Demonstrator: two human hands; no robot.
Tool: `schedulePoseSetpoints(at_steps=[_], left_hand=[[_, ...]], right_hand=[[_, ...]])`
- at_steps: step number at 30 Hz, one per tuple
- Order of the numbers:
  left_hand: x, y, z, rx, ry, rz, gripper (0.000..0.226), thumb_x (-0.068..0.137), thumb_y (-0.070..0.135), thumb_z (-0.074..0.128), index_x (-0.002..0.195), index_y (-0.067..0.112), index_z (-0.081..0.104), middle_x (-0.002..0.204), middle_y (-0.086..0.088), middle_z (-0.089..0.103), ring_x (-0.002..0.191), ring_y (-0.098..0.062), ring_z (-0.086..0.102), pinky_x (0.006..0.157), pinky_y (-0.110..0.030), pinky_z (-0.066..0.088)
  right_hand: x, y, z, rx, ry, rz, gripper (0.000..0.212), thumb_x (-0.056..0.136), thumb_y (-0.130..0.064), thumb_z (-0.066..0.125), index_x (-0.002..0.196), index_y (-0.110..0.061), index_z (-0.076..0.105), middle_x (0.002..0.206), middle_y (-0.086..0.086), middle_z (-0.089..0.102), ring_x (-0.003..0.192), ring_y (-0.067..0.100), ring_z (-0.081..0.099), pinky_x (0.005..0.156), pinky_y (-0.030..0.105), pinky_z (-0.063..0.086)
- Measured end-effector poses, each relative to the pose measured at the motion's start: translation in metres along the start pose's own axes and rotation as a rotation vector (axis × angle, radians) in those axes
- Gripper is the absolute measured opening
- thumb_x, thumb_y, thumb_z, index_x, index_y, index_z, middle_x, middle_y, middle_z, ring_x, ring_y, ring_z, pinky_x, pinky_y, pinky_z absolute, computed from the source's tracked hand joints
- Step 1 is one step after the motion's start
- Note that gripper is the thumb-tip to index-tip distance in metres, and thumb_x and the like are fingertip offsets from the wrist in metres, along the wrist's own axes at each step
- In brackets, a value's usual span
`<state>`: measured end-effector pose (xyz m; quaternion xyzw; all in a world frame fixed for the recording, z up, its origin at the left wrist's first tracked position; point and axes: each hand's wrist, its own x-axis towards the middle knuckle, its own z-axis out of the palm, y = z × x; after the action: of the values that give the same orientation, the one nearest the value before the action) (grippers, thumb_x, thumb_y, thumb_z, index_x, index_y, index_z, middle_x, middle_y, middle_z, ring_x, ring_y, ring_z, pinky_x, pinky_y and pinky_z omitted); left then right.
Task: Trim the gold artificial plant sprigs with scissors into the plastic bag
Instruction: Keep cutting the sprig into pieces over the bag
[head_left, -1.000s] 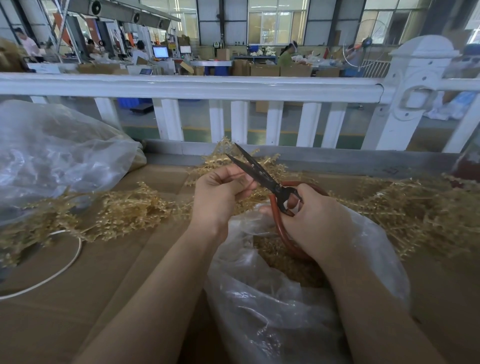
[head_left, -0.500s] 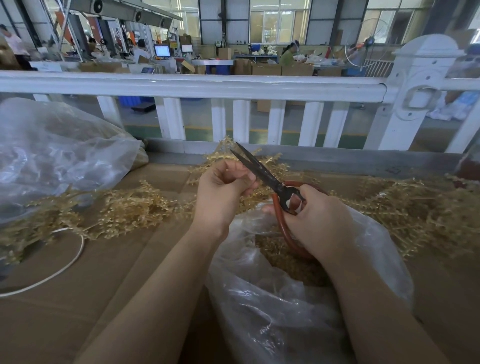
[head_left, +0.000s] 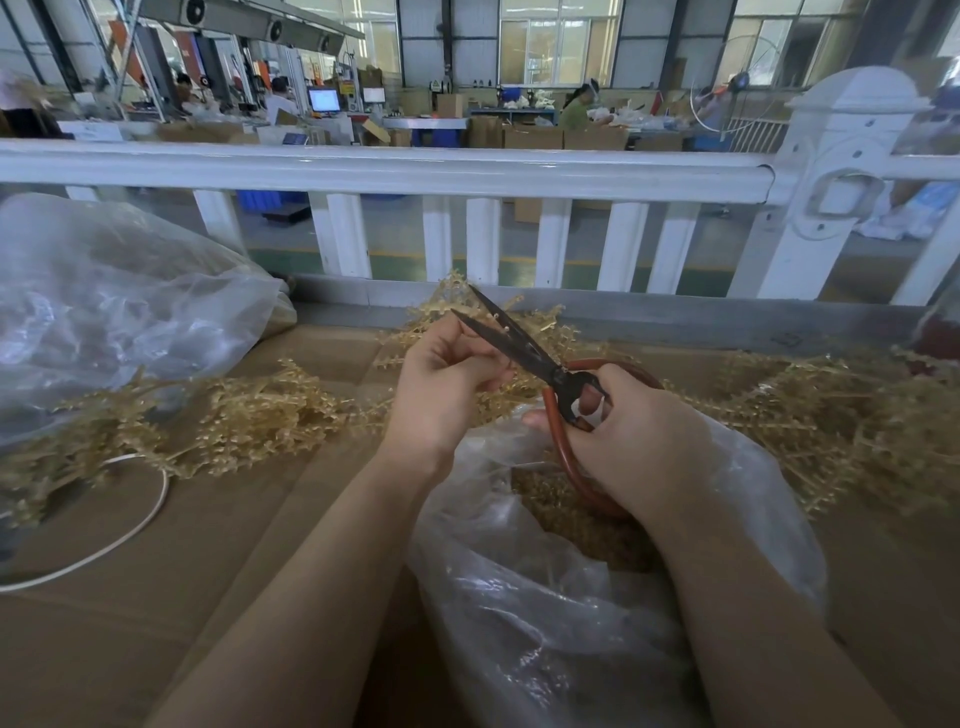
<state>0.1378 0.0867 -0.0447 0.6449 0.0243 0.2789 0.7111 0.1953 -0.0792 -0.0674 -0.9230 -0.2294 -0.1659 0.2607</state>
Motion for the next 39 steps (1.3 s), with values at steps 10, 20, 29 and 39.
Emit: schedulePoseSetpoints(at_steps=[10,20,29,39], left_hand=[[0.001,-0.001,-0.003,-0.062,-0.046,-0.010,0.032,0.084,-0.020,0.050,0.079,0.010,0.060,0.068,0.000,0.064,0.068,-0.017,0.059,0.068,-0.026,0.049],[0.004,-0.002,-0.015,-0.336,-0.010,-0.157,0.027,0.090,0.030,0.066,0.106,0.008,0.064,0.083,0.002,0.064,0.075,-0.009,0.058,0.074,-0.025,0.046],[0.002,0.000,-0.017,-0.407,0.011,-0.175,0.004,0.075,0.017,0.073,0.078,0.016,0.076,0.080,-0.001,0.073,0.072,-0.007,0.066,0.067,-0.017,0.054],[0.001,0.003,-0.015,-0.372,0.029,-0.131,0.008,0.078,0.014,0.071,0.084,0.009,0.075,0.076,-0.004,0.070,0.069,-0.010,0.063,0.067,-0.017,0.053]], right_hand=[[0.001,0.002,0.006,0.052,-0.014,0.007,0.067,0.071,-0.090,0.054,0.093,-0.027,0.063,0.073,-0.012,0.065,0.066,0.003,0.057,0.064,0.029,0.055],[0.001,0.004,0.008,0.088,0.039,-0.060,0.066,0.065,-0.092,0.049,0.074,-0.027,0.055,0.061,-0.013,0.057,0.058,0.003,0.055,0.058,0.024,0.051],[0.000,0.004,0.006,0.074,0.053,-0.062,0.076,0.060,-0.098,0.035,0.080,-0.028,0.057,0.063,-0.015,0.058,0.058,0.000,0.051,0.053,0.017,0.041],[0.000,0.002,0.004,0.025,0.088,-0.064,0.075,0.060,-0.097,0.032,0.073,-0.027,0.052,0.062,-0.016,0.055,0.056,0.001,0.050,0.053,0.021,0.043]])
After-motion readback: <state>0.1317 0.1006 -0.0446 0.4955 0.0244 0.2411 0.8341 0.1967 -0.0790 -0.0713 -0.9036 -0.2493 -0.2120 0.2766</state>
